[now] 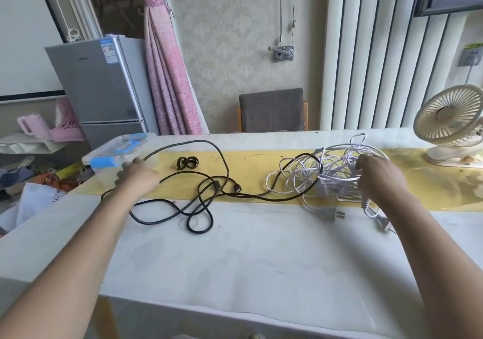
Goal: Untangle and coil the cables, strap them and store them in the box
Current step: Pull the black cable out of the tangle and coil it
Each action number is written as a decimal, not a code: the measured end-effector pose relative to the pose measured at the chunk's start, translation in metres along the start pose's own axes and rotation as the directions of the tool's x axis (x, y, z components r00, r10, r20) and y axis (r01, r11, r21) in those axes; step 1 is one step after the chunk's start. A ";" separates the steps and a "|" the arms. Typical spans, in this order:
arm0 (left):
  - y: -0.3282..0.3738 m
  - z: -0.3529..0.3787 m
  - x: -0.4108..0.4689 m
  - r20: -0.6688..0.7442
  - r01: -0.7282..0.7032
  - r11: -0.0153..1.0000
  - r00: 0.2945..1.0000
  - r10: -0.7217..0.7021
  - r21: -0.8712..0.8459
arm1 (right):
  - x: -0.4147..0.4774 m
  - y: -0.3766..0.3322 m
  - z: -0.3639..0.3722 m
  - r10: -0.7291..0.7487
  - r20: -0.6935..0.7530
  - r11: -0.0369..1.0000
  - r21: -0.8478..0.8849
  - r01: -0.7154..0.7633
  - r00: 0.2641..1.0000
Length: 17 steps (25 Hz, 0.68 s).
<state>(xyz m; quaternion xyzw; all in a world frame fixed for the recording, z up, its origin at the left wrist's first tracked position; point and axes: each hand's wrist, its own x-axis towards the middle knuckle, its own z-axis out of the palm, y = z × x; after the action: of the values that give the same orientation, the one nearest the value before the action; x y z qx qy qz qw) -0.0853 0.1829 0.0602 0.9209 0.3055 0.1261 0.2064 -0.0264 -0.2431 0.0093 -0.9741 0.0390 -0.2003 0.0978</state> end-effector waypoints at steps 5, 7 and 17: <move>0.064 0.045 -0.051 -0.257 -0.754 0.655 0.626 0.736 0.039 | -0.002 -0.006 -0.004 -0.212 -0.149 0.968 0.103 0.228 0.966; 0.085 0.064 -0.068 -0.260 -0.915 0.399 0.373 0.891 0.054 | -0.003 -0.010 -0.005 -0.413 -0.128 0.900 0.096 0.425 0.902; 0.095 0.102 -0.076 0.398 -0.779 0.561 0.627 0.670 0.281 | 0.003 0.009 0.006 -0.355 0.202 0.933 0.134 0.333 0.913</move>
<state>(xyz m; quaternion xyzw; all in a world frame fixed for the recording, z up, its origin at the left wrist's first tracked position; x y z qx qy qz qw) -0.0597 0.0356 0.0056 0.9930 -0.1119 0.0149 -0.0357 -0.0215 -0.2511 0.0034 -0.9760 -0.1542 -0.1053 0.1117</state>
